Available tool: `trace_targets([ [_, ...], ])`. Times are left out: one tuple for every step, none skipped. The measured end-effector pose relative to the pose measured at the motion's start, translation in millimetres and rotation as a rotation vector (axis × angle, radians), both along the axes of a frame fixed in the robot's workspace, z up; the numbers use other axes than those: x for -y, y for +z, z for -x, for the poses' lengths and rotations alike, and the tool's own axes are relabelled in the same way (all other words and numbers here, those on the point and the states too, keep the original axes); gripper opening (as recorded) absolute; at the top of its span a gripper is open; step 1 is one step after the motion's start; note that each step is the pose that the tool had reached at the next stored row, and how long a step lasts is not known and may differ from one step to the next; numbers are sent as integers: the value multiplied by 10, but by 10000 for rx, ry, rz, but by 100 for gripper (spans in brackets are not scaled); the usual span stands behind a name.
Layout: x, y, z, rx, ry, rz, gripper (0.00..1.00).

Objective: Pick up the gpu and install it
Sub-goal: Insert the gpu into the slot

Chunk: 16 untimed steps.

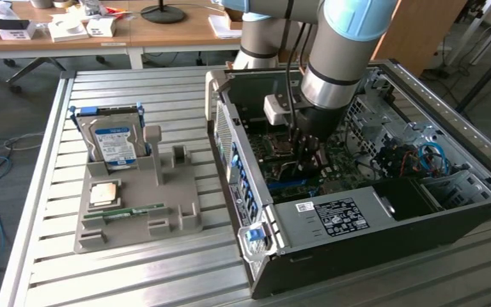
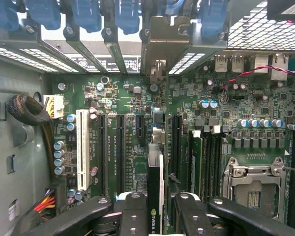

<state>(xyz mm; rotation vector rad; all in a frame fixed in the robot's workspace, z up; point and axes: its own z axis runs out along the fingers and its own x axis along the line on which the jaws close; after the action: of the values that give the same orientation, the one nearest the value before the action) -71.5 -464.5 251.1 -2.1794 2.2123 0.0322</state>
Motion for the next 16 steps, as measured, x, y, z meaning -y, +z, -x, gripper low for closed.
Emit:
trace_targets([
  [0,-2,0,-1,1,3,26],
  [0,-2,0,-1,1,4,26],
  [0,-2,1,-1,0,4,26],
  [0,-3,1,-1,-1,3,26],
  [-1,-4,1,0,-1,3,26],
  [-1,-10,2,2,-2,-1,26],
  [-1,-13,2,1,-1,0,26],
  [-1,-12,2,0,-1,1,26],
  [-1,-12,2,0,-1,2,26],
  [-1,-12,2,0,-1,2,26],
  [-1,-12,2,0,-1,2,26],
  [0,-12,3,-1,-1,5,26],
  [-1,-13,2,0,-1,9,26],
  [-2,-14,3,1,-5,19,26],
  [-2,-14,2,0,-14,33,26],
  [-2,-13,2,0,-30,44,26],
])
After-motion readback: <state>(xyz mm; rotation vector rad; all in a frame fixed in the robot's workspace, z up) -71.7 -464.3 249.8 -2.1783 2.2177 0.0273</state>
